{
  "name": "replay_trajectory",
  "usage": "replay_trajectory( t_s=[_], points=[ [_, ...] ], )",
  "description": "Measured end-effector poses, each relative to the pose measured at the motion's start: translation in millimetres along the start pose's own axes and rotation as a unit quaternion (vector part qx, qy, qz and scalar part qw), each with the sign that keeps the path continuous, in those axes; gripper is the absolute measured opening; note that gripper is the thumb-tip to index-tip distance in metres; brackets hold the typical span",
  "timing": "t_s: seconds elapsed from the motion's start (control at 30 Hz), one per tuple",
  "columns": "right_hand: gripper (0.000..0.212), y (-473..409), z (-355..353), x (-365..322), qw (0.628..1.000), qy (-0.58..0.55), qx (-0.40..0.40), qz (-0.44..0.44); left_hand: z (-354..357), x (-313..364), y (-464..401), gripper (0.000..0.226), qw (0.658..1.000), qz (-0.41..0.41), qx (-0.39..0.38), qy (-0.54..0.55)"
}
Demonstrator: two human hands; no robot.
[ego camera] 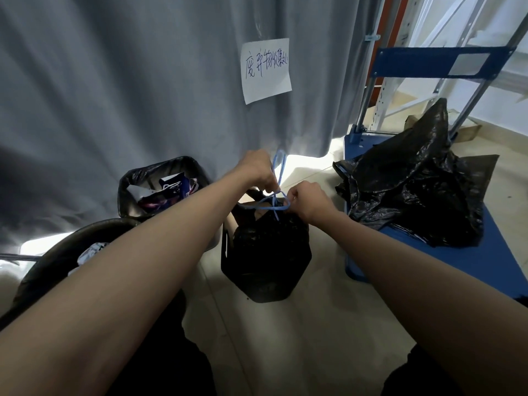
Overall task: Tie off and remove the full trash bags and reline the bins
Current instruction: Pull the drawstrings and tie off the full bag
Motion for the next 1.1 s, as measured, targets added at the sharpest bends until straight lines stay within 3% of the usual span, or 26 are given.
replay_trajectory(
  t_s=[0.3, 0.37, 0.53, 0.73, 0.93, 1.1],
  points=[
    [0.006, 4, -7, 22, 0.999, 0.016, -0.017, 0.040, -16, -6, -2, 0.005, 0.992, -0.039, 0.036, 0.118],
    [0.004, 4, -13, 26, 0.999, -0.024, -0.006, 0.047, -15, -10, 1, 0.011, 0.988, -0.035, 0.025, 0.145],
    [0.025, 6, -19, -6, 0.977, -0.213, 0.015, 0.005, -21, -19, 4, 0.023, 0.972, -0.030, 0.031, 0.233],
    [0.017, 18, 0, -25, 0.971, -0.234, -0.055, 0.009, -23, -21, 7, 0.023, 0.960, -0.023, 0.036, 0.275],
    [0.018, 16, 2, -21, 0.972, -0.228, -0.057, 0.023, -21, -30, 8, 0.023, 0.966, 0.006, 0.021, 0.259],
    [0.019, 16, -2, -16, 0.969, -0.239, -0.052, 0.030, -3, -41, 11, 0.043, 0.993, 0.053, -0.074, 0.080]
  ],
)
Point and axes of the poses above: each hand's wrist, its own y-axis away from the middle knuckle, its own z-axis out of the palm, x = y × z, the point moved 6 cm from there along -y, towards the middle knuckle, and after that the axes turned 12 degrees about -y, right-handed, at the moved point
